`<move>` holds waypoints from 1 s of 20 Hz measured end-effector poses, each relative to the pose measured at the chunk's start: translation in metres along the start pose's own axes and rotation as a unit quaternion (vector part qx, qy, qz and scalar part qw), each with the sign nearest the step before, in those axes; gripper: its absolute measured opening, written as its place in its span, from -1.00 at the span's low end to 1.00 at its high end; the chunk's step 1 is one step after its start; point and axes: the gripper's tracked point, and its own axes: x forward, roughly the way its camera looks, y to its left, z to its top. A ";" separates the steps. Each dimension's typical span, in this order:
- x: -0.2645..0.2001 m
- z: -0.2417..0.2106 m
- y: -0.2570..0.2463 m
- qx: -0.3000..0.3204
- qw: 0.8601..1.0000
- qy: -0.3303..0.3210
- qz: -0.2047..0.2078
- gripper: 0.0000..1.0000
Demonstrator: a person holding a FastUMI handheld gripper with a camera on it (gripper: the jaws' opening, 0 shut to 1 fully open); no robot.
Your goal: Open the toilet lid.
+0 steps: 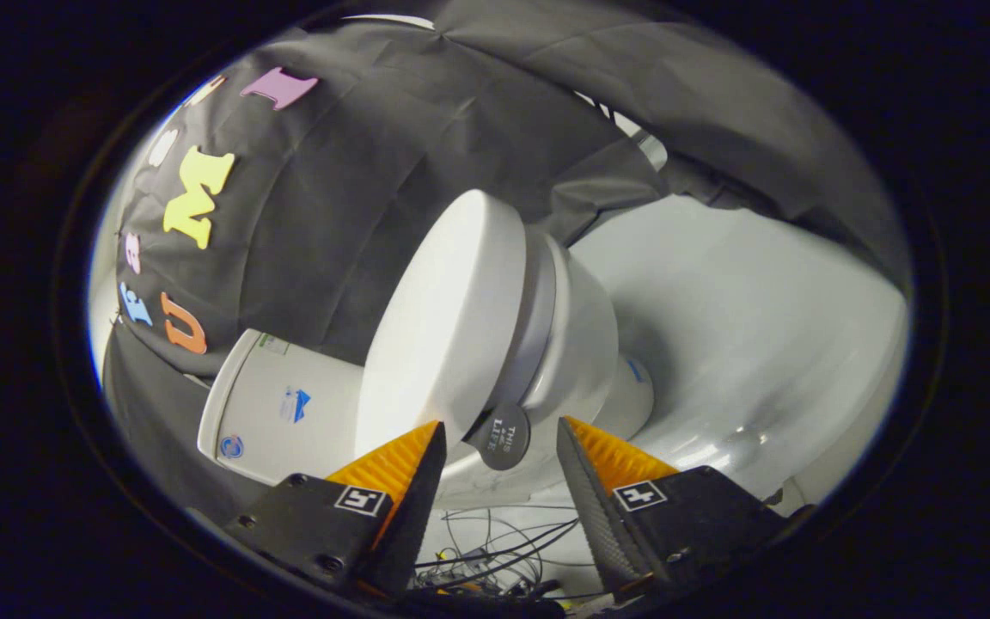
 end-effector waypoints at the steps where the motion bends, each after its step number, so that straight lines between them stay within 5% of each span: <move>1: 0.004 -0.004 0.001 -0.004 1.000 0.004 0.000 0.59; 6: 0.010 -0.001 0.004 0.004 1.000 0.005 0.006 0.24; 11: 0.015 -0.007 0.002 0.035 0.999 0.012 0.021 -0.34; 20: 0.014 -0.001 0.001 0.104 0.993 0.000 0.055 -0.69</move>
